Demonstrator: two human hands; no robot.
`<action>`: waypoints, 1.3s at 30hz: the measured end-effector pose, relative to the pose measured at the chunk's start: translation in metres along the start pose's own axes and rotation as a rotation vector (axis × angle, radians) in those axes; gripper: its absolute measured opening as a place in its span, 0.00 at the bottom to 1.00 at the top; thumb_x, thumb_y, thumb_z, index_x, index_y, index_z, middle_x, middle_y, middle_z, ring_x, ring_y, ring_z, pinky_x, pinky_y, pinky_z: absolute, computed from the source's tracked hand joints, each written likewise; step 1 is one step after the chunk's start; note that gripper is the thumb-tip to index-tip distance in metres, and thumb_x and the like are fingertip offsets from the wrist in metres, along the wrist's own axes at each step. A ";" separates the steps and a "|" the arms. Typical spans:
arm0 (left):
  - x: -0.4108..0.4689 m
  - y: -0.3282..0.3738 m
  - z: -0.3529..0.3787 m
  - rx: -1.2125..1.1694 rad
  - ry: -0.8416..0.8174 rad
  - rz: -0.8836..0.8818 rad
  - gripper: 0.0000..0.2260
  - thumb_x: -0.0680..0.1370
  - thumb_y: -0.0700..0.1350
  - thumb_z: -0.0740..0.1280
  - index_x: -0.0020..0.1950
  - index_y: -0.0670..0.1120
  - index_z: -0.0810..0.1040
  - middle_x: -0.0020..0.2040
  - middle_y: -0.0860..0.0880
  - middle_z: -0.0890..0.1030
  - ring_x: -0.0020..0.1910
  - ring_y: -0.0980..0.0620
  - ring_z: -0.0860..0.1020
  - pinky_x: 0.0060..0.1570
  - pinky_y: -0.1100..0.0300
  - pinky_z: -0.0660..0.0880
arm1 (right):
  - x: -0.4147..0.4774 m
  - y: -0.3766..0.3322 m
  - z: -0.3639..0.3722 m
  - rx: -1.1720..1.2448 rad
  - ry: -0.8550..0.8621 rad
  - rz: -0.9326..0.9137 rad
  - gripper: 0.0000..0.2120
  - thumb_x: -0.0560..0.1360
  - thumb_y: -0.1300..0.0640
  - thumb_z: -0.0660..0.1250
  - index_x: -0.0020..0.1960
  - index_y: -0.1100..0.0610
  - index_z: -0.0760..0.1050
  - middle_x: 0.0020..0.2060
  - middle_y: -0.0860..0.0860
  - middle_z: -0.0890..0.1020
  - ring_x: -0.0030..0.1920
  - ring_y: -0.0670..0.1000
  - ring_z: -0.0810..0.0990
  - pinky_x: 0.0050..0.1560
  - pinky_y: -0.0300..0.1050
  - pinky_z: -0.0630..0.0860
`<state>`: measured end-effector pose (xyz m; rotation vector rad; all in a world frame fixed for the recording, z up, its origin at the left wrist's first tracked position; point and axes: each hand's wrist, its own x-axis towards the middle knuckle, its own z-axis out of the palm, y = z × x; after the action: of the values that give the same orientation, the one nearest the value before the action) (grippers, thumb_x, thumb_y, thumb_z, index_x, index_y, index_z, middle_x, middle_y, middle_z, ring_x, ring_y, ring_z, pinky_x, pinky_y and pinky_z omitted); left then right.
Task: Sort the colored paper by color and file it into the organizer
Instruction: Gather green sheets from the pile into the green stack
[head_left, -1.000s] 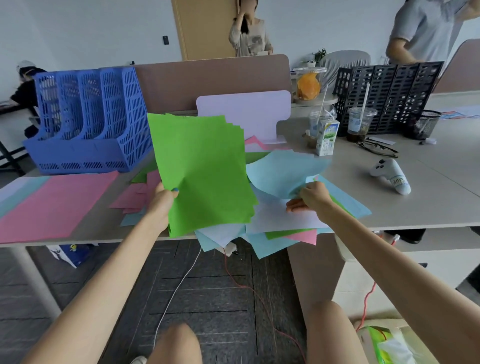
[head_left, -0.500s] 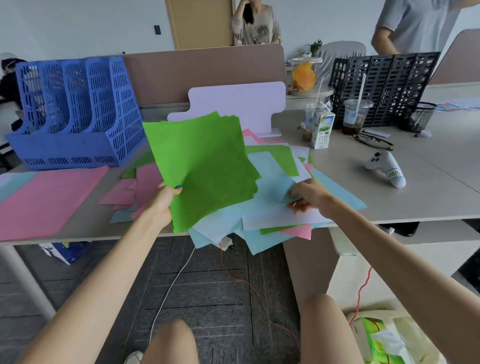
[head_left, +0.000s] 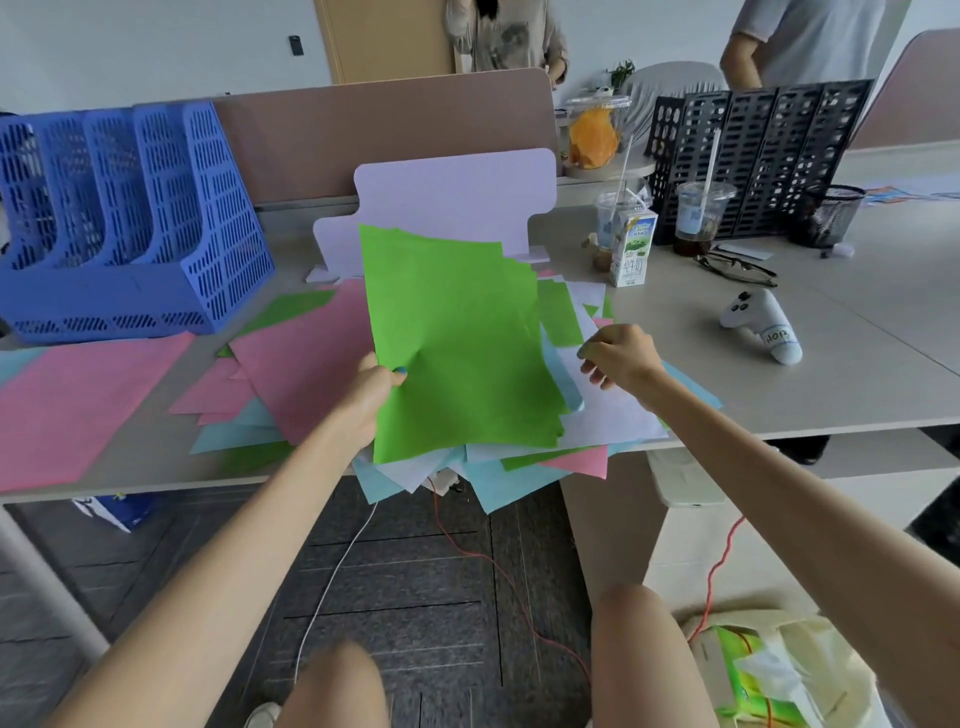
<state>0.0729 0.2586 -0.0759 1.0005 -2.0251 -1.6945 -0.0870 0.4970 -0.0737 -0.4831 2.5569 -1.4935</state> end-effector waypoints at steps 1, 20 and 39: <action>0.003 0.000 0.002 0.000 -0.008 0.000 0.26 0.78 0.36 0.62 0.75 0.43 0.59 0.74 0.47 0.64 0.72 0.46 0.63 0.72 0.45 0.58 | 0.004 -0.001 0.002 0.026 -0.004 0.001 0.08 0.72 0.67 0.62 0.44 0.69 0.79 0.33 0.58 0.82 0.28 0.52 0.77 0.31 0.42 0.78; 0.023 -0.010 0.023 0.136 0.014 0.033 0.28 0.81 0.36 0.58 0.78 0.44 0.50 0.78 0.48 0.53 0.76 0.48 0.54 0.73 0.49 0.52 | 0.095 -0.018 0.021 0.557 -0.076 0.393 0.18 0.71 0.66 0.67 0.60 0.64 0.71 0.46 0.58 0.75 0.38 0.54 0.77 0.28 0.42 0.79; 0.012 0.001 0.000 0.008 -0.117 -0.131 0.33 0.74 0.61 0.66 0.73 0.46 0.65 0.70 0.52 0.68 0.69 0.47 0.68 0.70 0.45 0.62 | 0.040 -0.046 0.010 -0.499 0.670 -0.738 0.13 0.65 0.73 0.62 0.44 0.59 0.75 0.30 0.56 0.79 0.27 0.60 0.76 0.27 0.43 0.58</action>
<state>0.0636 0.2504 -0.0772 1.0819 -2.0806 -1.8529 -0.1129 0.4542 -0.0371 -1.2967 3.5653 -1.3103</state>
